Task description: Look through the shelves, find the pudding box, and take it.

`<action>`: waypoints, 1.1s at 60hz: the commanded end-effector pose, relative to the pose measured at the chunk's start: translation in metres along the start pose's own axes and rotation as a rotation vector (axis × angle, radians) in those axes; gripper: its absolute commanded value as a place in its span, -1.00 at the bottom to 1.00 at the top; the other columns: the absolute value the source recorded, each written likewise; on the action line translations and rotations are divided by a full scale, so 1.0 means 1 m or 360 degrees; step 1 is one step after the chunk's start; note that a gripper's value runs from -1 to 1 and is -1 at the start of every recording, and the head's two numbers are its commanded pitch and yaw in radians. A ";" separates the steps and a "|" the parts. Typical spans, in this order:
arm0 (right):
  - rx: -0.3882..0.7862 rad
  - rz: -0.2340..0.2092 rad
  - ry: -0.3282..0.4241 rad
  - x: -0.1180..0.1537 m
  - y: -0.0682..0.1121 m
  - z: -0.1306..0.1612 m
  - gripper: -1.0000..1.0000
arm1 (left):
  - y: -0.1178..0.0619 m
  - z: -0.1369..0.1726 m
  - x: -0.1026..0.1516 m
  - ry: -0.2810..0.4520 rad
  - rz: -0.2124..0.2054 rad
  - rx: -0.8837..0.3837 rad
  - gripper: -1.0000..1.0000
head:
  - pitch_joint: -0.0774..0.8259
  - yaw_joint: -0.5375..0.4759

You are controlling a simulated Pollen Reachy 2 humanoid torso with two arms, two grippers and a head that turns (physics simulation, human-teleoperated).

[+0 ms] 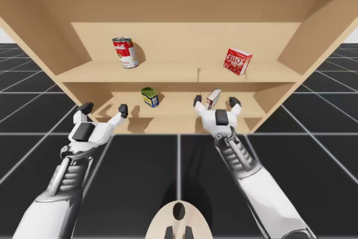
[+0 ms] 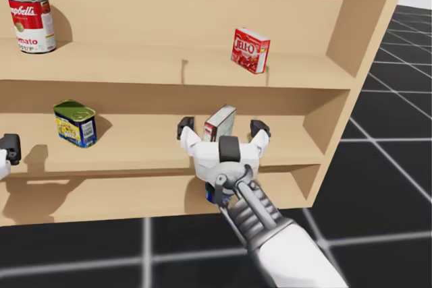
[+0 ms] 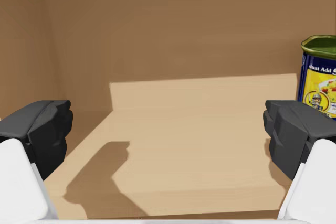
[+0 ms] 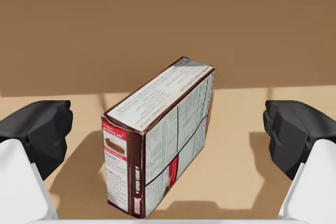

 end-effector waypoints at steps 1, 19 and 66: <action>0.0013 -0.0211 0.0138 -0.008 0.036 -0.010 -1.00 | 0.000 0.000 0.000 -0.0001 0.0002 -0.0004 -1.00 | 0.10 -0.36; 0.0052 -0.0236 0.0209 -0.022 0.034 -0.021 1.00 | -0.001 0.001 0.000 0.0002 0.0005 -0.0017 -1.00 | 0.10 -0.34; 0.0111 -0.0145 -0.0188 0.045 0.002 0.052 1.00 | -0.002 0.000 0.000 0.0005 0.0016 -0.0010 -1.00 | 0.10 -0.36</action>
